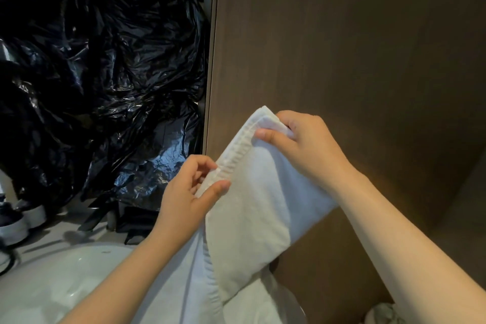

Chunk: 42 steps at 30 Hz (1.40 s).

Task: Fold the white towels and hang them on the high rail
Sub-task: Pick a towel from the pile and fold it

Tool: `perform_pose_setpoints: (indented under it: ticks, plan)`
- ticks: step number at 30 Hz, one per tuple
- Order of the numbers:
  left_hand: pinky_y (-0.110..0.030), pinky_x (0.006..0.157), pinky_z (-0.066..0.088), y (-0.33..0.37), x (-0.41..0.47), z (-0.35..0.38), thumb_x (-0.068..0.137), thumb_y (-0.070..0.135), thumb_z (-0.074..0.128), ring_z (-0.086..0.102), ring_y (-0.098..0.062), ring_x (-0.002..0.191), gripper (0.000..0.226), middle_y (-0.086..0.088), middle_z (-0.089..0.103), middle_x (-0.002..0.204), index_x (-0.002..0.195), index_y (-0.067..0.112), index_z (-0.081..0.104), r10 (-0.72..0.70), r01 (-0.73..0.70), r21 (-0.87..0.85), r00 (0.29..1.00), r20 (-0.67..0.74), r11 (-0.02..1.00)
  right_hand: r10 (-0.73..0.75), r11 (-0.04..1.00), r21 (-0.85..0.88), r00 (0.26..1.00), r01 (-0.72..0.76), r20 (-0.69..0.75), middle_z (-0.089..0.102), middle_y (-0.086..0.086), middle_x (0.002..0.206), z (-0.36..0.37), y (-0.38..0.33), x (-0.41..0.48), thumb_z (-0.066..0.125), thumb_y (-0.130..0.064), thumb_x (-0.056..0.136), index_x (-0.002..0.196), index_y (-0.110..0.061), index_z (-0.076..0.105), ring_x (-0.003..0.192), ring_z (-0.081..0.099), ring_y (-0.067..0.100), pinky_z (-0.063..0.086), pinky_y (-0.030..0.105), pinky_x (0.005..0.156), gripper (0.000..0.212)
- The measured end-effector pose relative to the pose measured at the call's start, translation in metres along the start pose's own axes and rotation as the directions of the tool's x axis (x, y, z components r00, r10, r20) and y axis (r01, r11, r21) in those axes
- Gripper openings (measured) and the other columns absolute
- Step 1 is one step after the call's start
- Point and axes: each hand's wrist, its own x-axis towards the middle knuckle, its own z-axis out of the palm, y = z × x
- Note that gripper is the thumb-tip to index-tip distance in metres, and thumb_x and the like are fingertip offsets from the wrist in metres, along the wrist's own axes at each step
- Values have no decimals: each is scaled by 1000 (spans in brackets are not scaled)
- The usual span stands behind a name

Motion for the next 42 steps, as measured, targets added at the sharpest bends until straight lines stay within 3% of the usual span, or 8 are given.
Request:
perform_pose_setpoints:
  ticks: [8, 13, 17, 22, 28, 31, 36, 42]
  plan:
    - [-8, 62, 41, -38, -34, -34, 86, 56, 62, 61, 0, 77, 18, 21, 65, 84, 76, 41, 64, -39, 9, 168, 983, 179, 986, -28, 999, 32, 998, 30, -59, 59, -1, 70, 11, -14, -5, 58, -55, 91, 77, -15, 62, 68, 58, 18, 48, 43, 61, 43]
    - [-11, 61, 41, -52, -46, -52, 94, 50, 44, 60, 0, 75, 27, 18, 65, 83, 77, 39, 61, -125, 79, 214, 970, 208, 974, 59, 996, 65, 994, -54, -88, 41, -10, 56, 8, -5, -14, 62, -50, 90, 59, -22, 45, 54, 39, 7, 29, 20, 52, 45]
    - [-22, 63, 45, -32, -16, -61, 87, 66, 34, 60, -7, 68, 56, 4, 66, 74, 73, 20, 62, -146, 63, 275, 945, 293, 959, 238, 970, 77, 961, -229, -139, 37, -12, 52, 3, 16, -31, 60, -48, 91, 58, -21, 41, 51, 36, 7, 28, 27, 54, 46]
    - [-12, 59, 44, -30, 14, -36, 97, 52, 46, 59, 1, 61, 48, 2, 65, 72, 70, 15, 61, -286, 110, 319, 763, 580, 941, 520, 847, 195, 847, -494, -115, 60, -15, 58, 19, 71, -96, 56, -50, 94, 68, -23, 56, 57, 58, 2, 36, 24, 57, 37]
    - [-30, 70, 41, -121, -70, 58, 98, 43, 50, 53, -18, 75, 44, -8, 58, 81, 69, 10, 56, -560, -12, 642, 476, 678, 766, 793, 596, 73, 601, -800, 99, 61, -4, 69, 89, 154, -219, 60, -43, 94, 77, -18, 59, 65, 58, 14, 45, 29, 61, 30]
    - [-33, 79, 42, -148, -91, 82, 98, 40, 49, 57, -24, 89, 37, -6, 56, 94, 84, 12, 68, -548, -34, 667, 539, 640, 745, 854, 518, 23, 519, -855, 39, 65, 0, 81, 117, 182, -250, 57, -44, 95, 86, -17, 60, 79, 63, 19, 52, 38, 72, 29]
    - [-34, 87, 42, -171, -76, 90, 99, 37, 49, 56, -25, 94, 36, -3, 51, 91, 86, 10, 69, -536, -88, 651, 491, 687, 754, 747, 631, -262, 663, -730, -48, 58, -5, 74, 136, 211, -245, 39, -52, 99, 96, -19, 49, 65, 57, 15, 38, 29, 51, 35]
    - [-28, 65, 34, -181, -79, 95, 96, 43, 52, 60, -22, 81, 36, 1, 55, 80, 85, 14, 71, -465, -120, 684, 647, 604, 720, 813, 550, -391, 580, -738, 49, 65, 8, 86, 160, 242, -241, 35, -53, 100, 108, -12, 49, 73, 59, 28, 39, 32, 57, 44]
